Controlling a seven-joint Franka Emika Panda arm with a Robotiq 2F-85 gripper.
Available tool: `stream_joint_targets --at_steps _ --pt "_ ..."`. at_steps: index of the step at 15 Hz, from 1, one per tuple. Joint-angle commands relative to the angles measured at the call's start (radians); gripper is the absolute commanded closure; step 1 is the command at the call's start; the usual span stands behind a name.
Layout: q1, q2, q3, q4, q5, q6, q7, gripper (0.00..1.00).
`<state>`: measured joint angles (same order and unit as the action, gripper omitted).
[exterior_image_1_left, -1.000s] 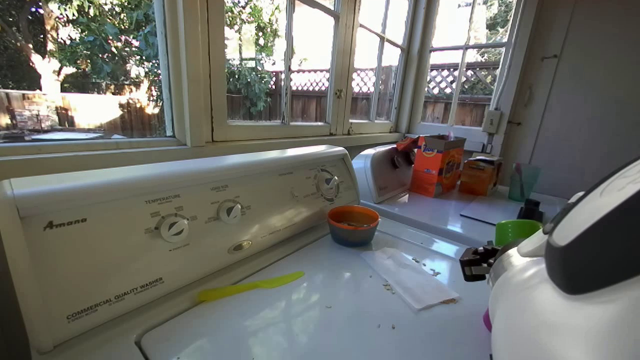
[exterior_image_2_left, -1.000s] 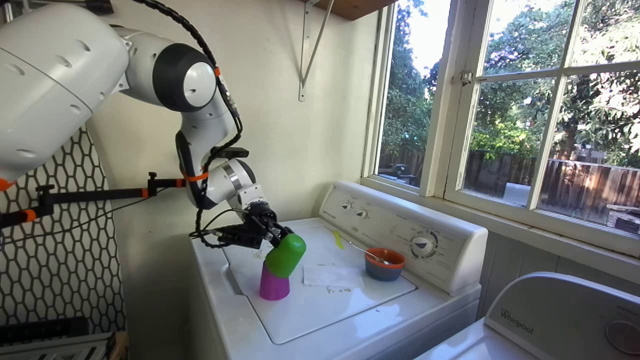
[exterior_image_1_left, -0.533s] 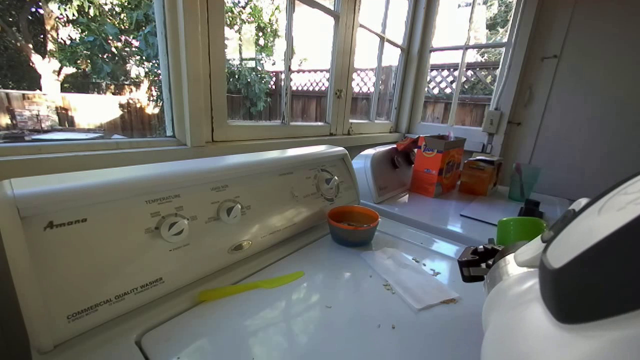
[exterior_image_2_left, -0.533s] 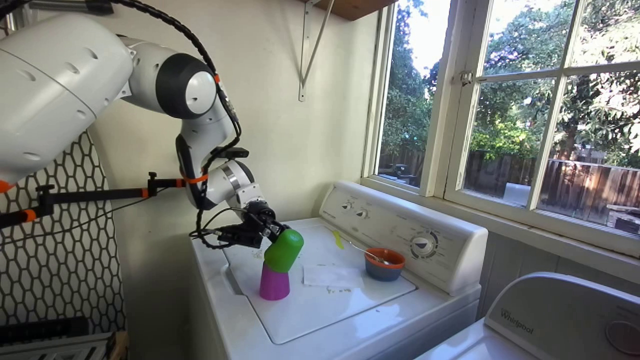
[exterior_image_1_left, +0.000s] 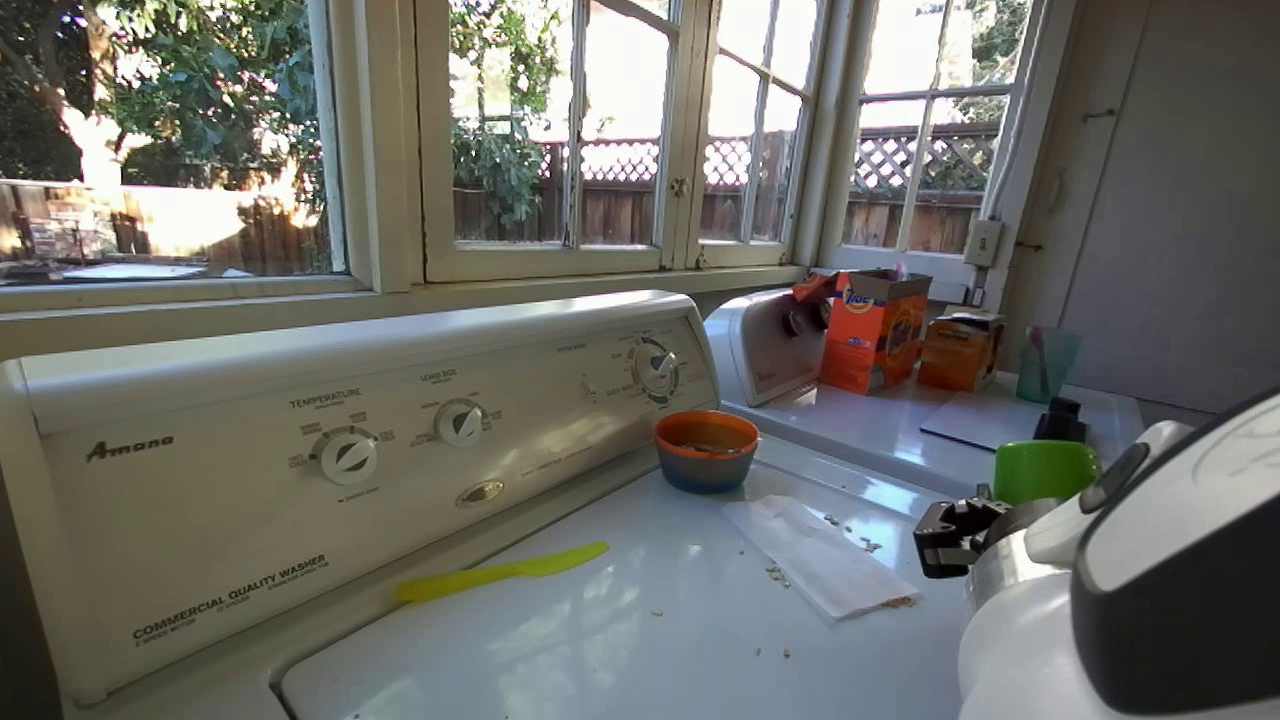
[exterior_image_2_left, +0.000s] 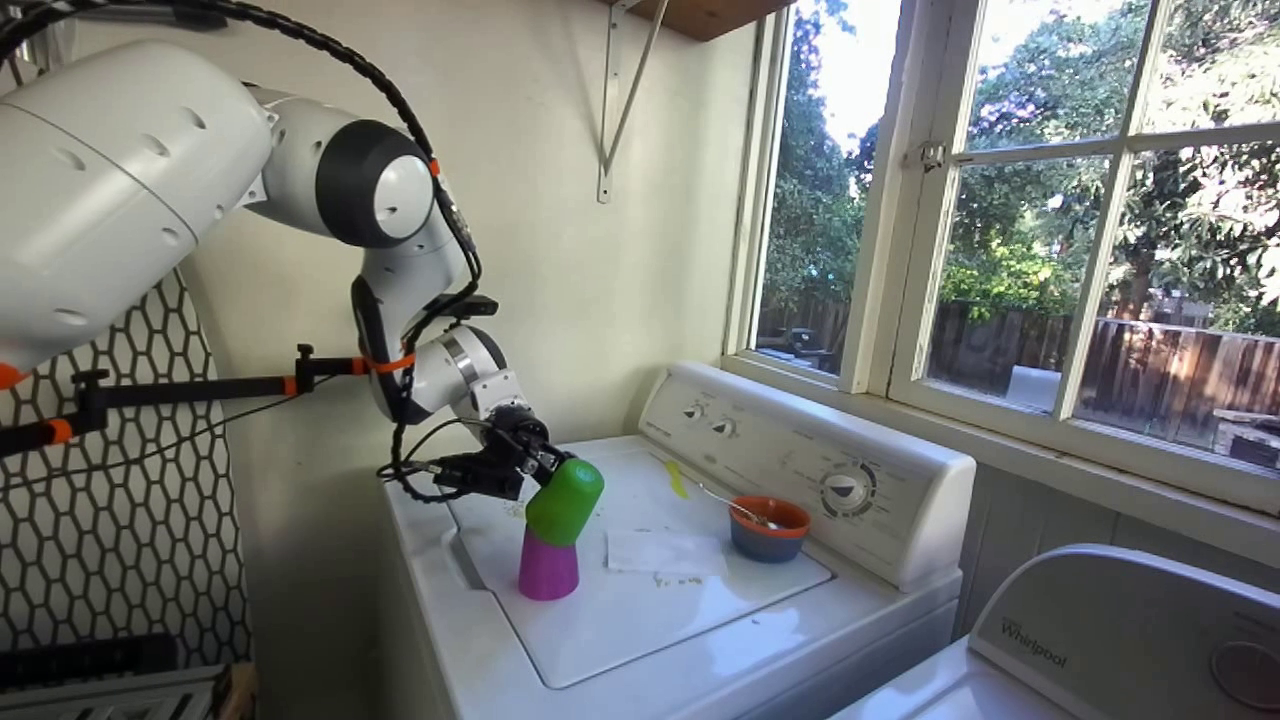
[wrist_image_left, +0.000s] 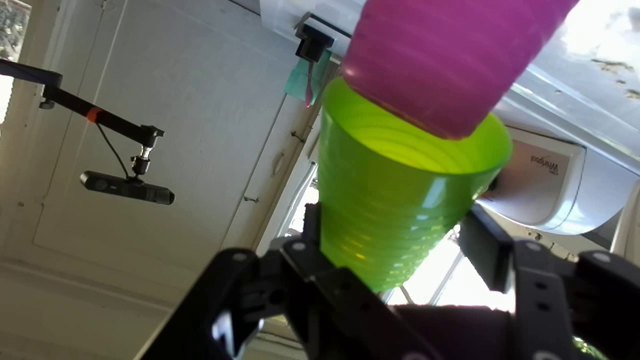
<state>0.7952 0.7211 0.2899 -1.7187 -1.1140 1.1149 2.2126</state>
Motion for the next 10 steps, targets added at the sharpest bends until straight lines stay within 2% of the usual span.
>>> stream_joint_targets --at_steps 1,10 --pt "0.019 0.044 -0.015 0.044 0.002 -0.047 -0.006 0.55" --pt "0.024 0.095 -0.029 0.081 -0.001 -0.077 -0.017 0.55"
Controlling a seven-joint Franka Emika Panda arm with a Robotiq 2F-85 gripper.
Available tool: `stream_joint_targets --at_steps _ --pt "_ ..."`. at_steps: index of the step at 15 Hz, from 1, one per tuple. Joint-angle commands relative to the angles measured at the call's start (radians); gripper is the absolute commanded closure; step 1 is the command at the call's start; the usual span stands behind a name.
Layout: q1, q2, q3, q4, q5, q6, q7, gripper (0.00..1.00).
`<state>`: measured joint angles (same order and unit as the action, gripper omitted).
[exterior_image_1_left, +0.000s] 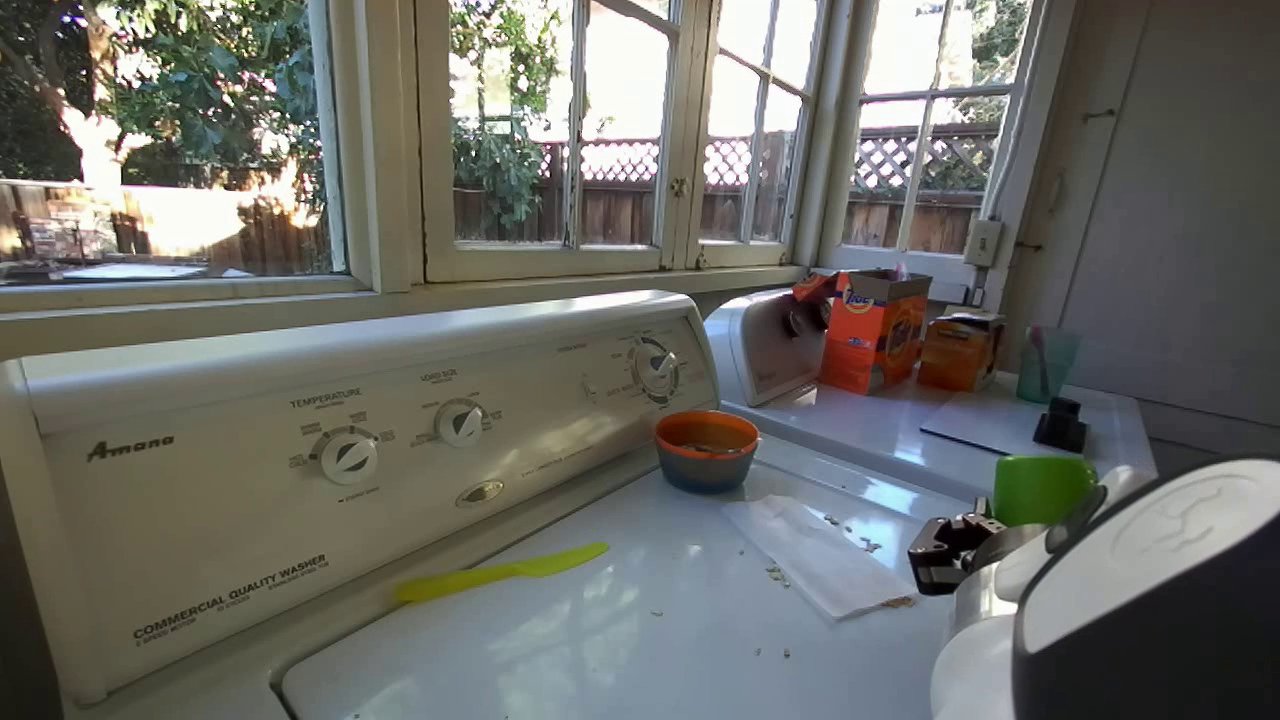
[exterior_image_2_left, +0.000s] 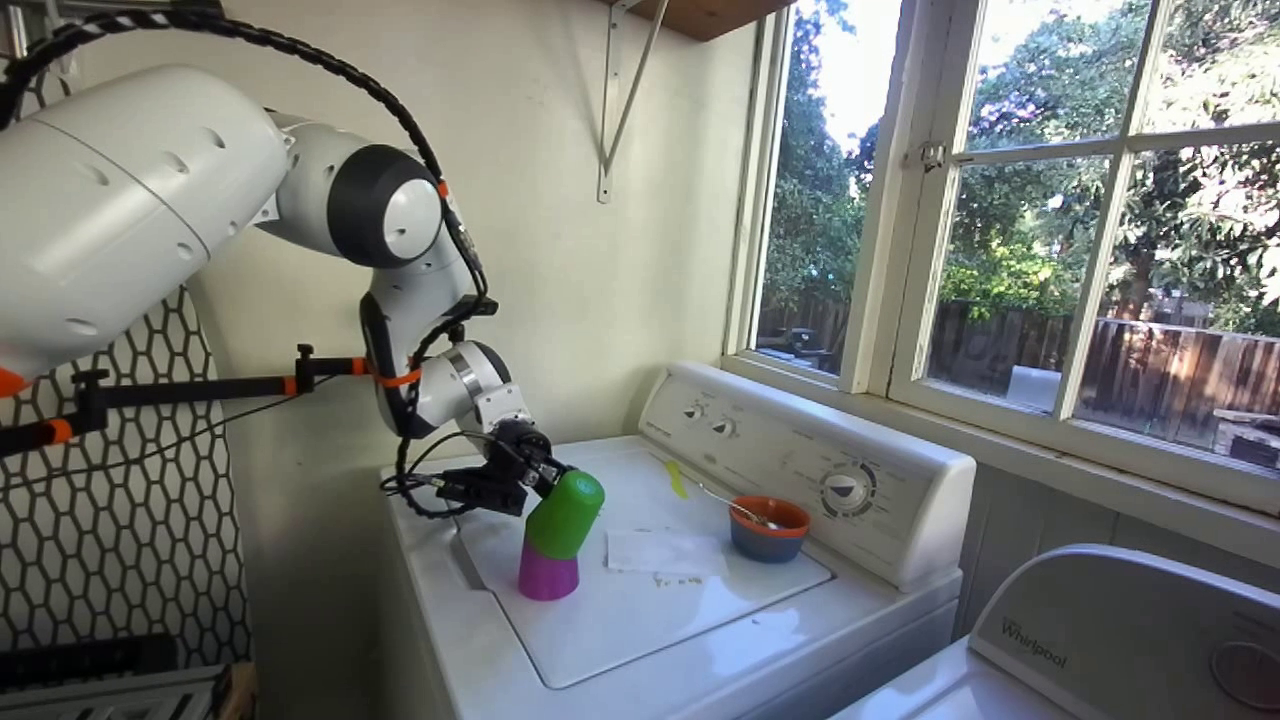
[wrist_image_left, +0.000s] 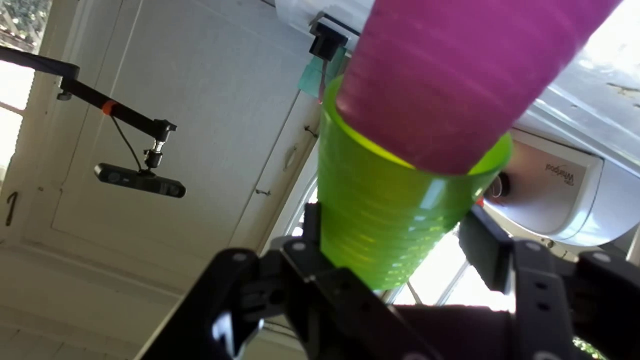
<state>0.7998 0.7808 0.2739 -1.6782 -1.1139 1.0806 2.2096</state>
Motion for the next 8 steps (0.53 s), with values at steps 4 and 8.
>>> stream_joint_targets --at_steps 4,8 --pt "0.017 0.051 -0.024 0.052 0.001 -0.084 -0.015 0.55" --pt "0.008 0.063 -0.031 0.066 0.007 -0.107 -0.011 0.55"
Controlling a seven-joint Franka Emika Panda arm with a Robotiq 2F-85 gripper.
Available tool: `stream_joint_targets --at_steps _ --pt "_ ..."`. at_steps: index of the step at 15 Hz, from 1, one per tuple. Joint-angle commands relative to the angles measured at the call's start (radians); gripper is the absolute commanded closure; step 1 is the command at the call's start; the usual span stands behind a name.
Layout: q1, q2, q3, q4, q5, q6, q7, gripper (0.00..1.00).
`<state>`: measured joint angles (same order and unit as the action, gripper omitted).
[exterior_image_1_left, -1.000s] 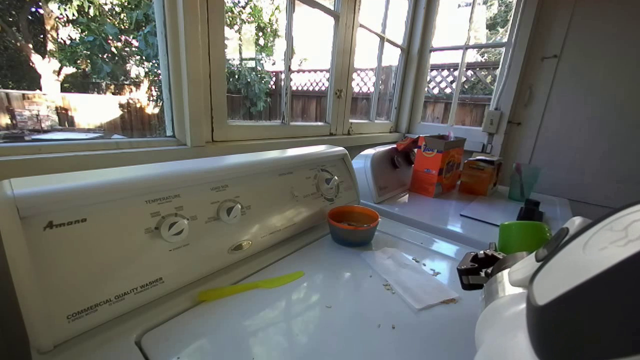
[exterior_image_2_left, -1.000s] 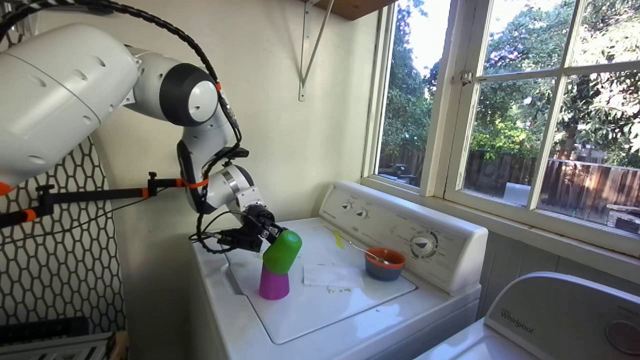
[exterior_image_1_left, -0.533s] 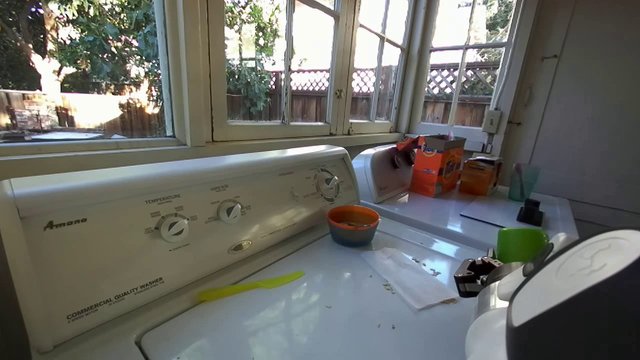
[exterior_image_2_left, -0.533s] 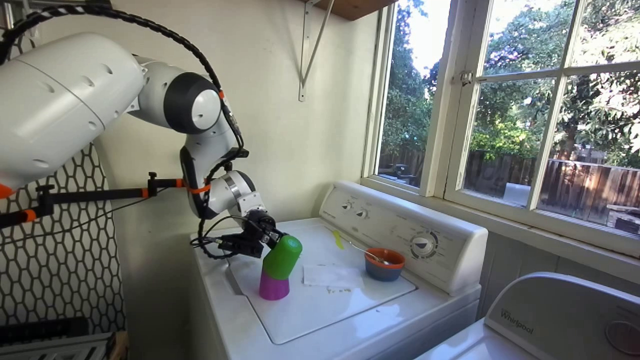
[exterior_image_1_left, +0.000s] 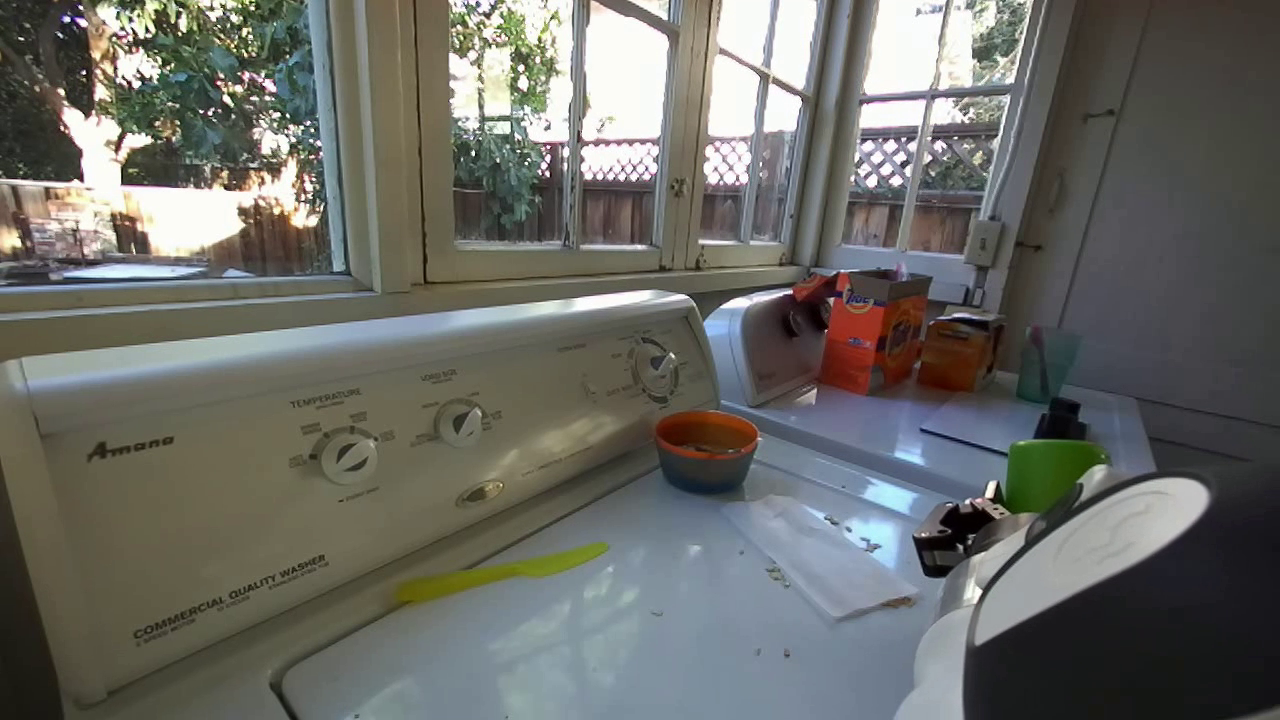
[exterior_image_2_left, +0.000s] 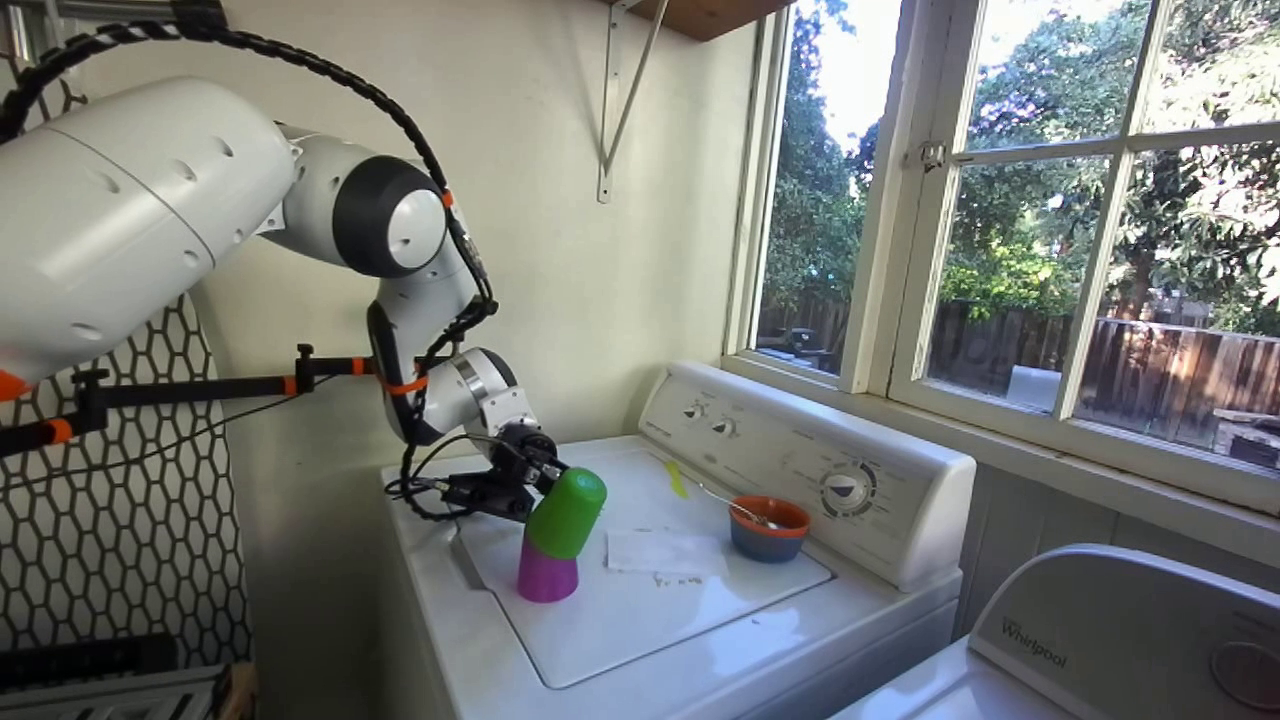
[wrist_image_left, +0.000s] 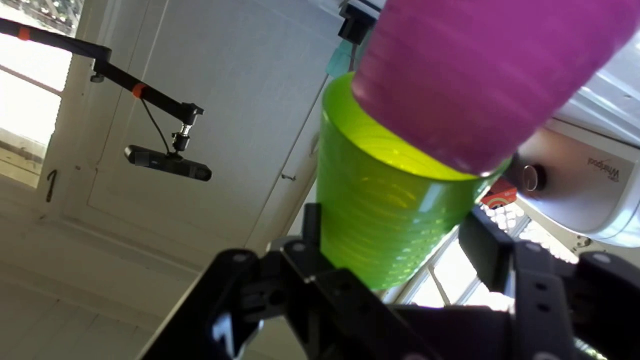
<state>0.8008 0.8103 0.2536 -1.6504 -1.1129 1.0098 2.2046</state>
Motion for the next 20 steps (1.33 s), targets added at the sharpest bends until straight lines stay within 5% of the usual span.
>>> stream_joint_targets --at_steps 1,20 --pt "0.006 0.034 -0.009 0.041 0.005 -0.032 -0.008 0.55" --pt "0.022 0.059 0.010 0.068 -0.022 0.007 -0.100 0.55"
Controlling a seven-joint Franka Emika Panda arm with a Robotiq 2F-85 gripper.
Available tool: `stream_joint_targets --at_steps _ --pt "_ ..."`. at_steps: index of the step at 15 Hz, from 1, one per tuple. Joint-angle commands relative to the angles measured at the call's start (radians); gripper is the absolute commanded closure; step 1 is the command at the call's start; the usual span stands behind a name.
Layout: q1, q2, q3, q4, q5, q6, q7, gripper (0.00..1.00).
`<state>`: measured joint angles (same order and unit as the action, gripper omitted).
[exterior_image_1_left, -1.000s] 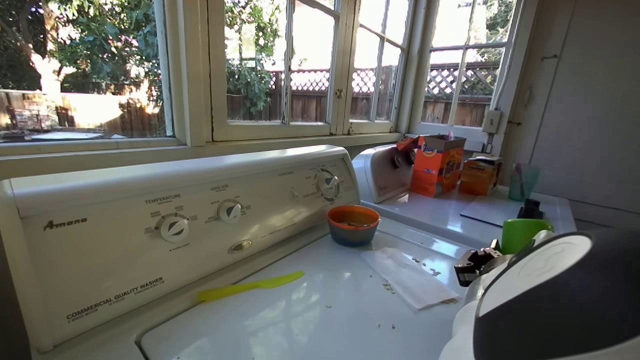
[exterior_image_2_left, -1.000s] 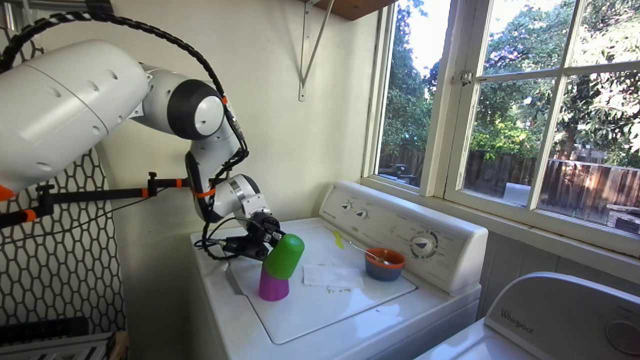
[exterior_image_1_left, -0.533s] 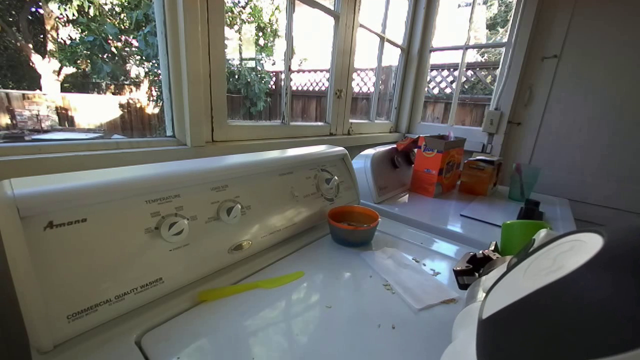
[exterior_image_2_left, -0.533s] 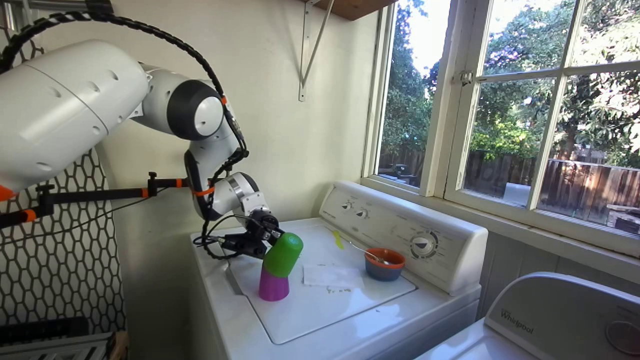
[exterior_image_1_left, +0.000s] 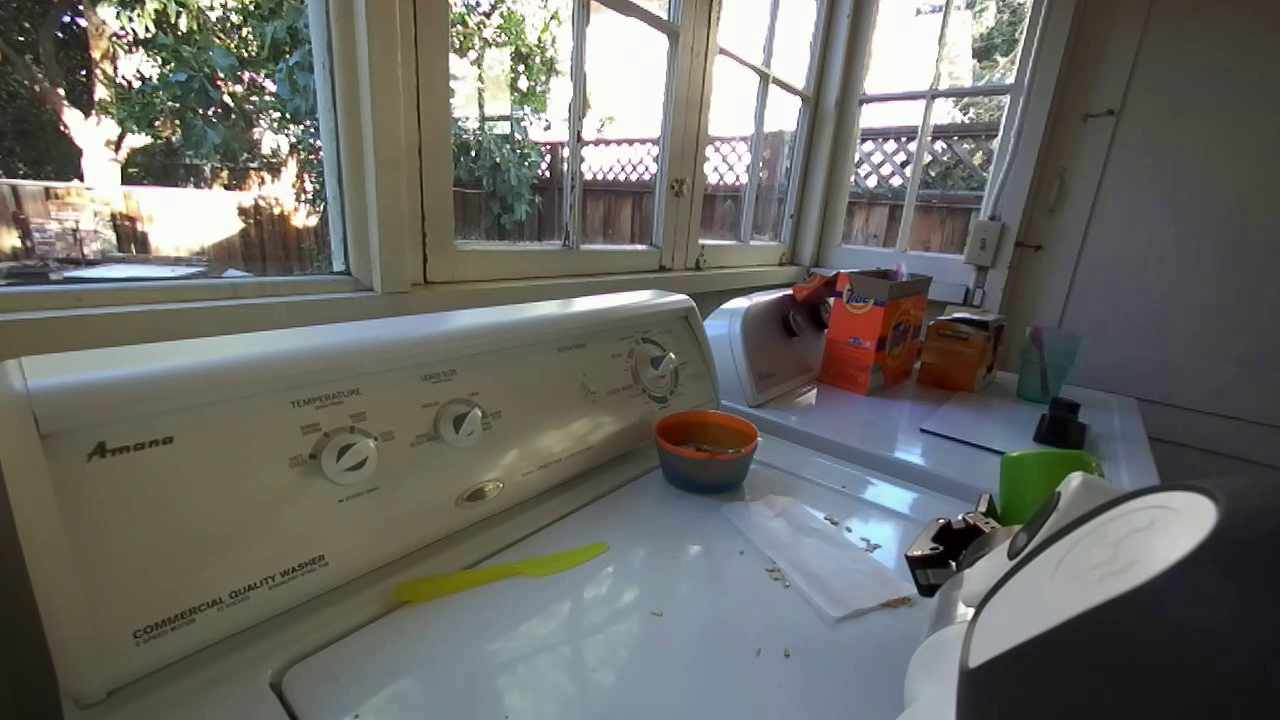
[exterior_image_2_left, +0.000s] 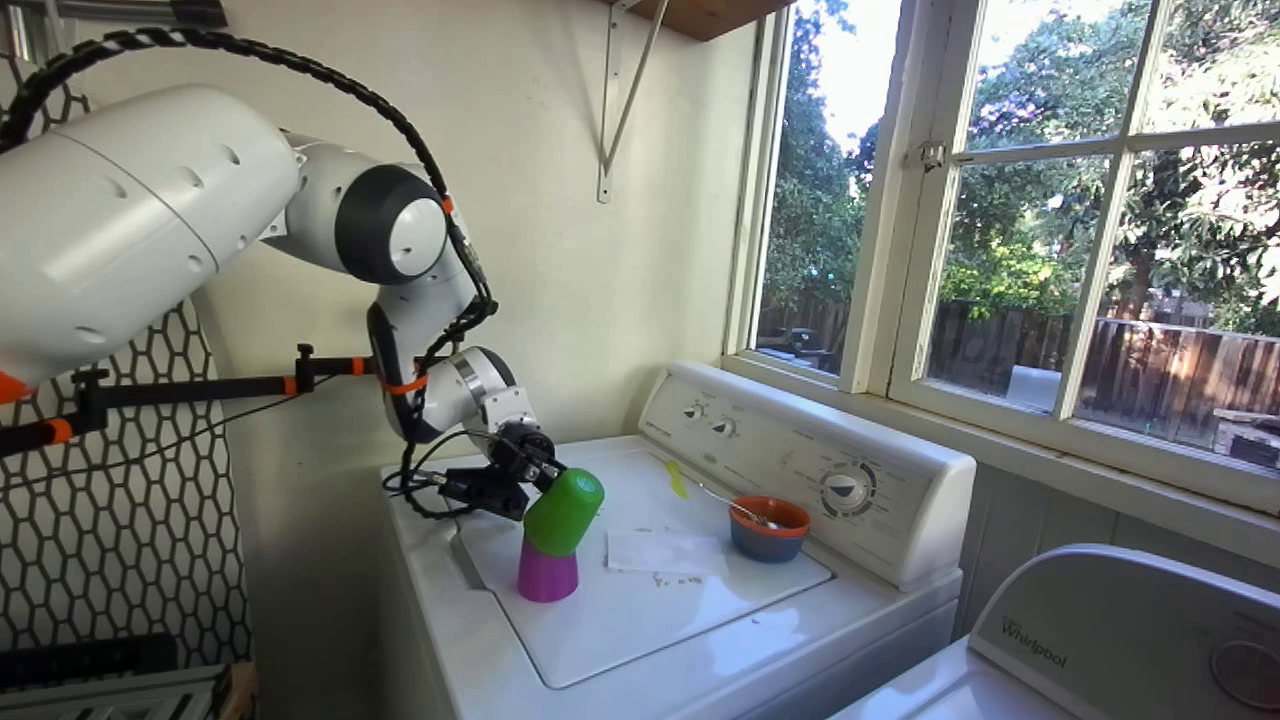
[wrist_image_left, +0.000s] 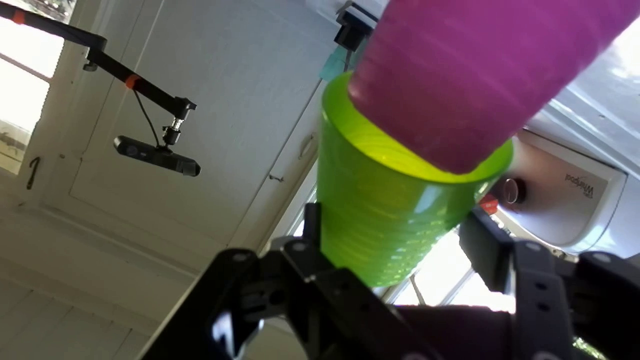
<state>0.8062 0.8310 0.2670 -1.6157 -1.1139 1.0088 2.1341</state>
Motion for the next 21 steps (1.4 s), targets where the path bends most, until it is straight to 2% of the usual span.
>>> stream_joint_targets --at_steps 1,17,21 --pt "0.021 0.043 -0.007 0.038 -0.025 0.000 -0.036 0.55" --pt "0.044 0.089 -0.042 0.090 -0.005 -0.048 -0.046 0.55" --pt "0.035 0.062 -0.027 0.079 0.004 -0.027 -0.053 0.55"
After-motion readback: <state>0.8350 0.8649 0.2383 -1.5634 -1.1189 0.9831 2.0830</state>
